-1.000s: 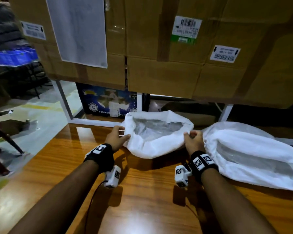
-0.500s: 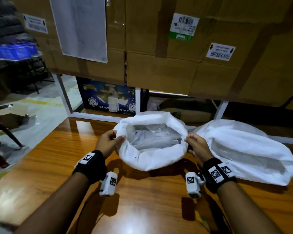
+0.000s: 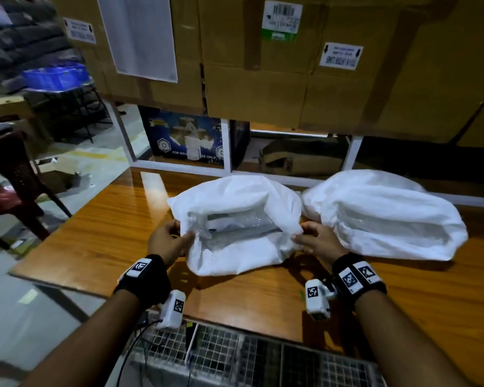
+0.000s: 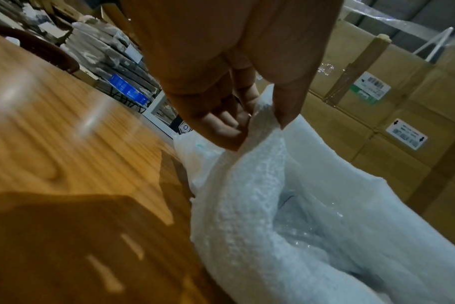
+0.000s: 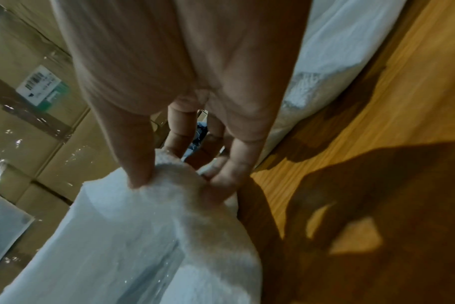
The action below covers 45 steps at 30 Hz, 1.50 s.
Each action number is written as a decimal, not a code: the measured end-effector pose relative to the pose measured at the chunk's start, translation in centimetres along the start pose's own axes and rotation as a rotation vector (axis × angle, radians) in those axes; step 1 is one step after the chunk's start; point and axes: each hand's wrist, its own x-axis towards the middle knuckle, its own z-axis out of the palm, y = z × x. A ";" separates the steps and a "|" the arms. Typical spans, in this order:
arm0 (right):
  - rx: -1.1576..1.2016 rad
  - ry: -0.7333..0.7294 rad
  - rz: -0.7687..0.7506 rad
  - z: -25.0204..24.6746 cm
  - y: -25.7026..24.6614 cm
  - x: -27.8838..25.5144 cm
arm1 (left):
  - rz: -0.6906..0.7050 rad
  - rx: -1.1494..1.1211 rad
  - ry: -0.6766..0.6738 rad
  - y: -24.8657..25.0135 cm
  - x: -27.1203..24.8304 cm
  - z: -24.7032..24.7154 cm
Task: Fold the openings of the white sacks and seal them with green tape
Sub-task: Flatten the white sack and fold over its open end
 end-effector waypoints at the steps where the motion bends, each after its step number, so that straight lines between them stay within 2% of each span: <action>1: -0.095 0.016 -0.041 -0.1 0.5 -0.5 | 0.018 0.041 0.021 -0.1 -0.8 -0.1; 5: -0.398 0.102 -0.198 0.6 0.3 -2.7 | 0.079 0.152 0.055 -1.0 -2.0 -1.4; 8: -0.511 0.285 -0.291 1.1 -0.4 -4.2 | 0.130 0.216 0.112 -1.6 -1.9 -3.1; 12: -0.584 0.486 -0.319 1.6 -0.8 -5.0 | 0.137 0.240 0.318 -1.7 -1.4 -6.4; 14: -0.594 0.496 -0.318 2.9 -1.2 -5.4 | 0.138 0.230 0.322 -1.9 -0.7 -7.8; 16: -0.586 0.492 -0.258 4.4 -1.6 -5.9 | 0.121 0.191 0.211 -2.4 0.0 -8.7; 18: -0.539 0.414 -0.172 5.4 -1.6 -6.5 | 0.093 0.117 -0.008 -3.2 0.4 -9.3; 20: -0.449 0.287 -0.091 5.5 -0.8 -7.2 | 0.049 -0.031 -0.207 -3.6 0.2 -9.8; 22: -0.368 0.233 -0.033 5.0 0.4 -7.8 | -0.055 -0.236 -0.320 -4.2 -0.4 -10.2; 25: -0.142 0.187 -0.020 4.7 1.8 -8.9 | -0.137 -0.439 -0.385 -5.4 -1.3 -10.5; 28: 0.070 0.106 -0.001 4.6 1.8 -9.6 | -0.200 -0.477 -0.369 -5.8 -2.2 -10.6; 32: 0.410 -0.050 0.054 4.2 1.7 -9.8 | -0.051 -0.390 -0.416 -6.7 -2.8 -10.7; 35: 0.327 -0.060 0.051 4.3 1.2 -10.1 | 0.012 -0.308 -0.332 -6.8 -3.2 -10.1; 39: -0.088 -0.054 -0.076 5.1 0.3 -10.6 | 0.049 -0.272 -0.219 -6.2 -4.1 -8.9; 42: -0.225 -0.072 -0.154 5.2 0.2 -10.7 | 0.082 -0.146 -0.099 -6.6 -4.4 -8.9; 43: -0.263 -0.007 -0.191 5.3 0.3 -10.7 | 0.088 -0.065 -0.022 -6.7 -4.2 -9.3; 45: -0.386 0.254 -0.278 4.8 0.9 -10.7 | 0.112 0.103 0.171 -6.6 -4.3 -10.1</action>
